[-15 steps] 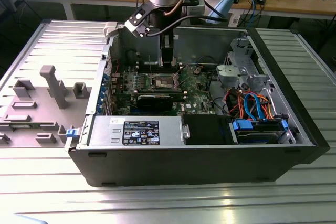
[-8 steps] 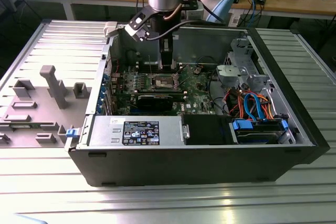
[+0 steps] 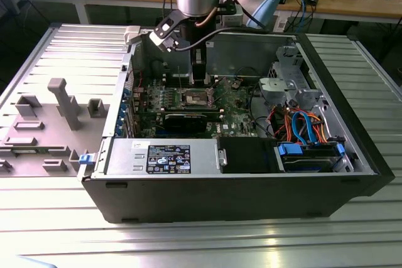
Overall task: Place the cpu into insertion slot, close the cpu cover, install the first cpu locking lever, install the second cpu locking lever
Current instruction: 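Place the cpu into insertion slot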
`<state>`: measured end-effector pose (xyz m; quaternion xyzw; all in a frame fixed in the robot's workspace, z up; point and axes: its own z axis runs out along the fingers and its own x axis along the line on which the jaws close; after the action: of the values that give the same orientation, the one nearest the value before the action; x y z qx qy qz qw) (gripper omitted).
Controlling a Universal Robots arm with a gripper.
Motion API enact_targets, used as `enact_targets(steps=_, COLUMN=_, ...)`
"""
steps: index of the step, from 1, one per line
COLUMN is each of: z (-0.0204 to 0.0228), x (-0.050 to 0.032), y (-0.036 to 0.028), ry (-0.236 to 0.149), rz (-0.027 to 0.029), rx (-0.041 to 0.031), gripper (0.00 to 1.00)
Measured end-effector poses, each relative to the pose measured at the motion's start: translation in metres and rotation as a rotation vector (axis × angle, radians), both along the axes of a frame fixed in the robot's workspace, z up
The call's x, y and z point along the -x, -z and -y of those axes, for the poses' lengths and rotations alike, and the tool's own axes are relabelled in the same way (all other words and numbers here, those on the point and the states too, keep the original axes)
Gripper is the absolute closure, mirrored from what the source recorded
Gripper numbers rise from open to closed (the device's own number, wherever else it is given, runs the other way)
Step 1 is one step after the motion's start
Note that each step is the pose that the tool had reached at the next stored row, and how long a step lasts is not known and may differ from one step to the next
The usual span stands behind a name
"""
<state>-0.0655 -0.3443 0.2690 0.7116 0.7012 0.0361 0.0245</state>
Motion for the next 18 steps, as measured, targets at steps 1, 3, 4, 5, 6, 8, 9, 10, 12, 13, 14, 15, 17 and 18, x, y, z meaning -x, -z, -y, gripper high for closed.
enact_targets(steps=1, z=0.0, x=0.0, y=0.0001, ry=0.0, rz=0.0, rx=0.0001, gripper=0.46)
enact_targets(steps=3, z=0.0, x=0.0, y=0.0004, ry=0.0, rz=0.0, rx=0.0001, gripper=0.46)
enact_targets(steps=4, z=0.0, x=0.0, y=0.0006, ry=0.0, rz=0.0, rx=0.0, gripper=0.46)
enact_targets(steps=5, z=0.0, x=0.0, y=0.0007, ry=0.0, rz=0.0, rx=0.0, gripper=0.46)
enact_targets(steps=6, z=0.0, x=0.0, y=0.0007, ry=0.0, rz=0.0, rx=0.0001, gripper=0.46)
enact_targets(steps=8, z=0.0, x=0.0, y=0.0009, ry=0.0, rz=0.0001, rx=0.0, gripper=0.46)
enact_targets(steps=9, z=0.0, x=0.0, y=0.001, ry=0.0, rz=0.0001, rx=-0.0001, gripper=0.46)
enact_targets(steps=10, z=0.0, x=0.0, y=0.0012, ry=0.0, rz=0.0001, rx=-0.0001, gripper=0.46)
enact_targets(steps=12, z=0.0, x=0.0, y=0.0018, ry=0.0, rz=0.0001, rx=-0.0001, gripper=0.46)
enact_targets(steps=13, z=0.0, x=0.0, y=0.0022, ry=0.0, rz=0.0001, rx=0.0, gripper=0.46)
enact_targets(steps=14, z=0.0, x=0.0, y=0.0027, ry=0.0, rz=0.0001, rx=-0.0001, gripper=0.46)
enact_targets(steps=15, z=0.0, x=0.0, y=0.0034, ry=0.0, rz=0.0001, rx=-0.0001, gripper=0.46)
enact_targets(steps=17, z=0.0, x=0.0001, y=0.0064, ry=0.0, rz=0.0, rx=0.0, gripper=0.46)
enact_targets(steps=18, z=-0.0001, x=0.0005, y=0.0095, ry=0.0, rz=0.0001, rx=-0.0001, gripper=0.46)
